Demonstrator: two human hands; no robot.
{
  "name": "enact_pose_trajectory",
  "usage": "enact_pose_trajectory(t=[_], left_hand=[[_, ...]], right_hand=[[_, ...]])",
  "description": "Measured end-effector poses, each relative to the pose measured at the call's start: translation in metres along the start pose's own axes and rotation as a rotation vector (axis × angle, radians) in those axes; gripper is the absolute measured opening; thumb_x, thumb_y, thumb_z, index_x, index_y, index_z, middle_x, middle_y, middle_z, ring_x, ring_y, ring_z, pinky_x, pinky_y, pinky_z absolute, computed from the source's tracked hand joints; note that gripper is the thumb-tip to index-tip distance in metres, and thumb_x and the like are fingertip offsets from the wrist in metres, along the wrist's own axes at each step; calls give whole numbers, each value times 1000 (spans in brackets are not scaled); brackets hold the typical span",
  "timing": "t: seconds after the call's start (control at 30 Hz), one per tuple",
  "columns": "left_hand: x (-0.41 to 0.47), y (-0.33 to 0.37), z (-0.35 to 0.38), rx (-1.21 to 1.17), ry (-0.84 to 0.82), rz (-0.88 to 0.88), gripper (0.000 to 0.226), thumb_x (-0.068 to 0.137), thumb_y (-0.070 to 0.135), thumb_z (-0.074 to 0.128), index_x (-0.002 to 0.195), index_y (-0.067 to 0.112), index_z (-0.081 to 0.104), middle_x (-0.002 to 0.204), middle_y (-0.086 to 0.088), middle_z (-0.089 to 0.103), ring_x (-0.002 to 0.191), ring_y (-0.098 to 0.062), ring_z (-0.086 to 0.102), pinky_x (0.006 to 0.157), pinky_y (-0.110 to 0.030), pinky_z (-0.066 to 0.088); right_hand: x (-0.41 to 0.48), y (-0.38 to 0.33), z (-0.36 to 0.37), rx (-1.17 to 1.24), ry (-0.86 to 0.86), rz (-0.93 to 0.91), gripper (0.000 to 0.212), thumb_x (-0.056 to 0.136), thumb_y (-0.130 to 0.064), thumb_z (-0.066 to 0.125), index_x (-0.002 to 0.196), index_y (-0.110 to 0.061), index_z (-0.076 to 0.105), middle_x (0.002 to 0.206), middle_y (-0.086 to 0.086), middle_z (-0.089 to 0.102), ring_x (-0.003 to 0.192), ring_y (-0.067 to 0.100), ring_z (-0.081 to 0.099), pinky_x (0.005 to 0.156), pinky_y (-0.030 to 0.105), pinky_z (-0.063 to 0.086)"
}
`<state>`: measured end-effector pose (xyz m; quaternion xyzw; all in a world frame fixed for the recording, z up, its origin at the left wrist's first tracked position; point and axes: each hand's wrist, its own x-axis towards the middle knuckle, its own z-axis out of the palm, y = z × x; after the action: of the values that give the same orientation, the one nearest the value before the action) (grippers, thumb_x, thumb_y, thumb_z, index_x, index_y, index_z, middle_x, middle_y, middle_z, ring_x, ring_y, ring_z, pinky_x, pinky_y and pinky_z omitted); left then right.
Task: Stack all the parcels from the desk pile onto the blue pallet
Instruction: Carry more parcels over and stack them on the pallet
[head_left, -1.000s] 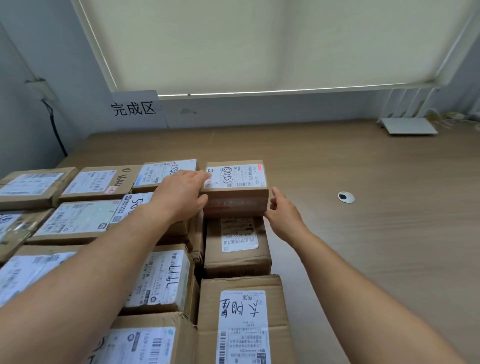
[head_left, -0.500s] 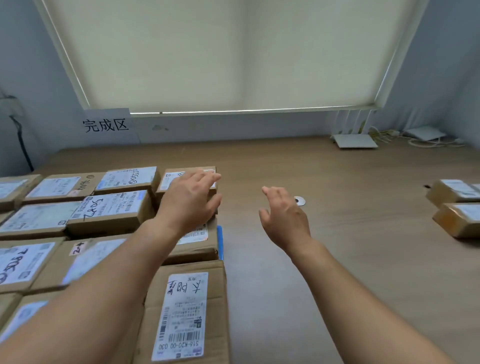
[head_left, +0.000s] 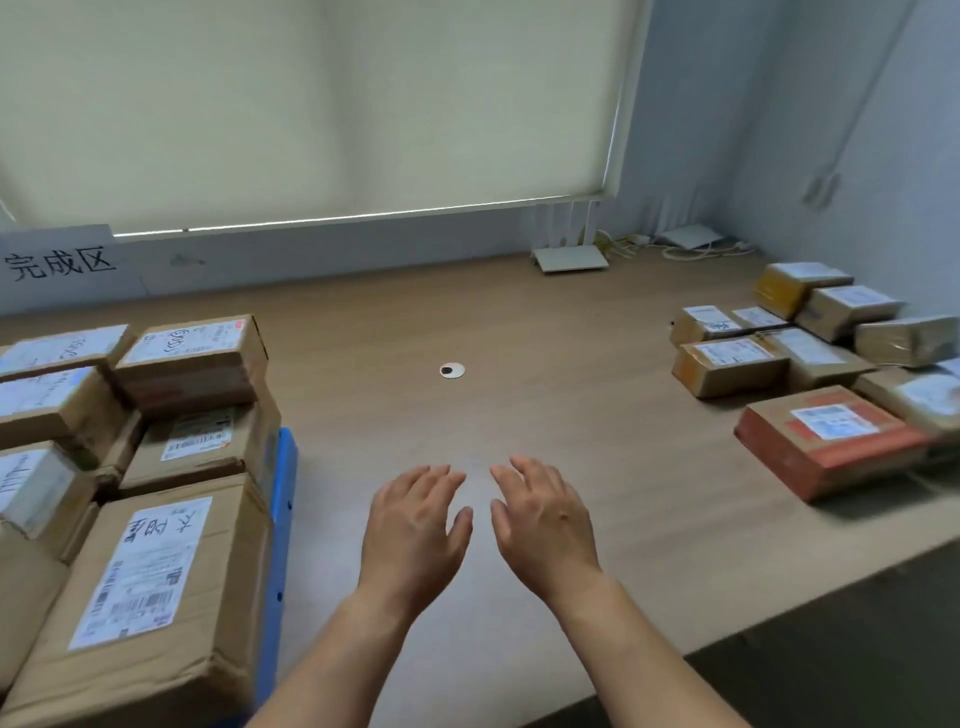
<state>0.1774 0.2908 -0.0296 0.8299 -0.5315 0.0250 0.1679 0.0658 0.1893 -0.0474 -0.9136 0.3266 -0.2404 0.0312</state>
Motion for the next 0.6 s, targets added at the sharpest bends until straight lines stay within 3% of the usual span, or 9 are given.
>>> enact_pose_trajectory(t=[0.1,0.23,0.5,0.6], left_hand=[[-1,39,13,63,13,31,47,82,43,39,106,17,70,111,-3,69,104,-26,65,90,-40,48],[4,94,35,99,-10,53,52,84,46,36,115,17,65,123,-8,63,116,-31,59,92,-53,44],[22,190,60,66,-90,222,56,87,50,30,123,20,61,131,-7,58,124,-30,52,100,-54,34],[35,222,69,28,-106,277,62,88,54,24,136,24,49,146,-5,42,138,-27,34,111,-49,18]], right_hand=[[-22,32,-11,-69,33,55,49,57,-31,86,102,-15,71,105,11,69,92,26,68,74,36,56],[-48,82,-31,-181,61,153,56,65,-42,80,113,-17,68,119,15,64,105,31,64,85,45,51],[-88,171,-75,-320,161,331,60,65,-46,78,116,-16,66,118,16,64,104,32,65,86,50,49],[-94,198,-85,-353,199,400,59,66,-46,77,116,-15,66,119,16,64,105,32,64,88,51,48]])
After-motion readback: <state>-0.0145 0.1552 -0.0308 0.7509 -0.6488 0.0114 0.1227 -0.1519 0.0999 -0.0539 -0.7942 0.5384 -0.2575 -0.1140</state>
